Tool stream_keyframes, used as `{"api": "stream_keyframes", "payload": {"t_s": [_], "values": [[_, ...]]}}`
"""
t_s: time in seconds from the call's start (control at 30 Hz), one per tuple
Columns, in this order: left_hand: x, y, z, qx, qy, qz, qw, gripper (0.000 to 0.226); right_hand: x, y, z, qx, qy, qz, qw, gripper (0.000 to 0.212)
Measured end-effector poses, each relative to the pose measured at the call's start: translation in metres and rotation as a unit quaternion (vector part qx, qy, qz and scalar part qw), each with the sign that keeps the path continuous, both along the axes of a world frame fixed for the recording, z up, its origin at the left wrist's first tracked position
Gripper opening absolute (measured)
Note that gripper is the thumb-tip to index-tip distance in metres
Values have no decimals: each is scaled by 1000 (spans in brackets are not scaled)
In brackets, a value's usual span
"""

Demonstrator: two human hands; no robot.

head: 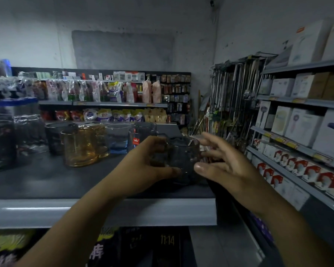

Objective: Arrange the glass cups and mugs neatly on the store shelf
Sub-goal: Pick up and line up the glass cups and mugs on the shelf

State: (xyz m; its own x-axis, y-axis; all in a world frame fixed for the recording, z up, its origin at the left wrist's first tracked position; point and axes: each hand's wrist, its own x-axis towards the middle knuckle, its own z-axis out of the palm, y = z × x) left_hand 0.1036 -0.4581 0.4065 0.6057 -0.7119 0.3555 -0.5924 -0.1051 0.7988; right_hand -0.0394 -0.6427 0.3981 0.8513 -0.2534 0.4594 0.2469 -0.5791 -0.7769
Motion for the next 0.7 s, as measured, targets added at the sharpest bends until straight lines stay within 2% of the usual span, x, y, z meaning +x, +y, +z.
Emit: {"api": "stream_keyframes", "payload": {"t_s": [0.07,0.17,0.23,0.3,0.4,0.47,0.6,0.7], "values": [[-5,-5,-3,0,-67,55,996,104,-2,14,-1,-44,-23,-83,995,78],[-6,-11,-13,10,-144,79,986,109,9,19,-4,-58,-50,-154,985,59],[-5,-7,-13,7,-138,72,988,102,14,14,-4,-29,-48,-162,985,49],[-2,4,-10,-6,-157,79,984,83,15,7,-3,-6,-31,-137,990,43],[17,26,0,-5,-306,166,938,60,17,-3,-2,11,-13,-93,995,35],[36,35,6,35,-353,215,910,64,19,-10,-1,32,-10,-77,996,31],[58,33,9,135,-360,203,901,83,33,-23,-3,44,1,-84,996,33],[63,27,4,141,-343,180,911,76,48,-37,-4,78,20,-79,994,35]]}}
